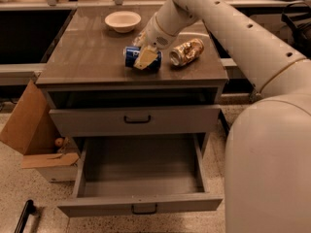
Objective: Pick pepsi can from middle drawer and place on counter
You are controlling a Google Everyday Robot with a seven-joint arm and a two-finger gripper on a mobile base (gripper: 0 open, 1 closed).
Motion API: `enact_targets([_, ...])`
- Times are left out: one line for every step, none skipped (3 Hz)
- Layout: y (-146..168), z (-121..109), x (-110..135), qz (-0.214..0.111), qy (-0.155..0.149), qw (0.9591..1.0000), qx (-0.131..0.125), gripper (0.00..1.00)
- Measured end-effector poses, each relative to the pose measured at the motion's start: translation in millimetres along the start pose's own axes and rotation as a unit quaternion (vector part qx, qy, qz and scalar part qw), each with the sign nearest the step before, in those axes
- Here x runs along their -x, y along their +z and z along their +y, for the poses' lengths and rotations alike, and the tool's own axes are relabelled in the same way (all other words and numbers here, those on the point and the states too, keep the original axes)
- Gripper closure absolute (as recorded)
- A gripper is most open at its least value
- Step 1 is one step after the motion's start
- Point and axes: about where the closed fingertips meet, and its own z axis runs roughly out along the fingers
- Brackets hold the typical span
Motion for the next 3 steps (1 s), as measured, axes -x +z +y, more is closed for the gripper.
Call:
enact_targets([0.6,-4.7,-1.6,0.010,0.007,0.9999,-0.005,0.81])
enact_targets([3.7,-5.9,-3.5,0.016,0.012,0.9998,-0.003,0.58])
enact_targets([4.8,-8.0,-5.0,0.021,0.014,0.9997,-0.002,0.34])
